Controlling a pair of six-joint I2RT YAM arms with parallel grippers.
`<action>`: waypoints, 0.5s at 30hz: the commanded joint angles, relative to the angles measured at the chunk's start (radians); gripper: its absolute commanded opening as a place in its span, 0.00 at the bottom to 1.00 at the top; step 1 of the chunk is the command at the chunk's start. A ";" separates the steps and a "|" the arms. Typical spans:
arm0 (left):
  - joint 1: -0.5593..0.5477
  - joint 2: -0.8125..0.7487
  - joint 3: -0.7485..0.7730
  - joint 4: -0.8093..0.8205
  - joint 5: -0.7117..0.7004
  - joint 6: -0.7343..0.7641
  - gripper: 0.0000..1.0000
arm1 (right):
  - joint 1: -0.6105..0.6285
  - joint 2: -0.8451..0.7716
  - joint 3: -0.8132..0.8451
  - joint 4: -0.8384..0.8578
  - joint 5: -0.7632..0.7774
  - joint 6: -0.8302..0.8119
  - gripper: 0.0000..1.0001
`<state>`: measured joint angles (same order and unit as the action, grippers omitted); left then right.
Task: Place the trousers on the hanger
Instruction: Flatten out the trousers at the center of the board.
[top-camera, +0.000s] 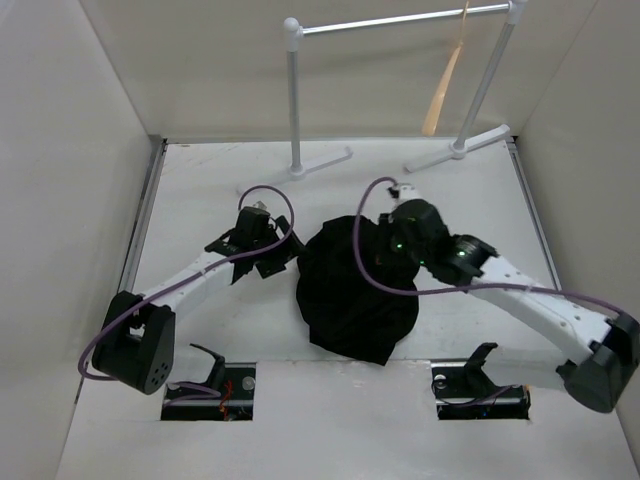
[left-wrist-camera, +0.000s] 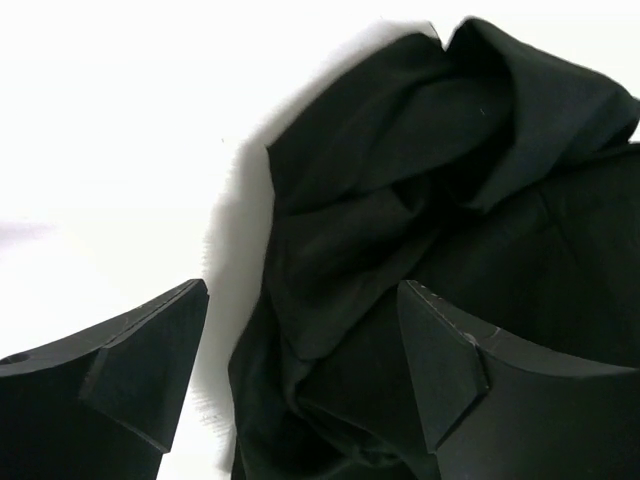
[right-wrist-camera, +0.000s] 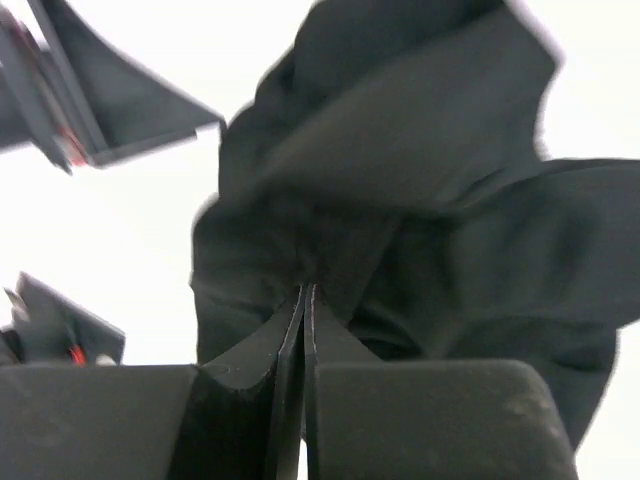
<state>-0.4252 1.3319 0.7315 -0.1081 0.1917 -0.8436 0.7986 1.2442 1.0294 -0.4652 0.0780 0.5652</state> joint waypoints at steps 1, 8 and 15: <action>-0.017 -0.040 -0.020 0.038 0.018 -0.026 0.76 | -0.080 -0.184 0.064 -0.077 0.164 0.038 0.06; -0.097 0.010 -0.006 0.087 0.005 -0.058 0.78 | -0.365 -0.486 -0.089 -0.185 0.159 0.165 0.13; -0.027 -0.072 -0.049 0.099 -0.018 -0.075 0.77 | -0.084 -0.396 -0.112 -0.009 -0.064 0.072 0.63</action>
<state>-0.4862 1.3212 0.7025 -0.0406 0.1898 -0.9031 0.5991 0.7841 0.9268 -0.5564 0.1150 0.6788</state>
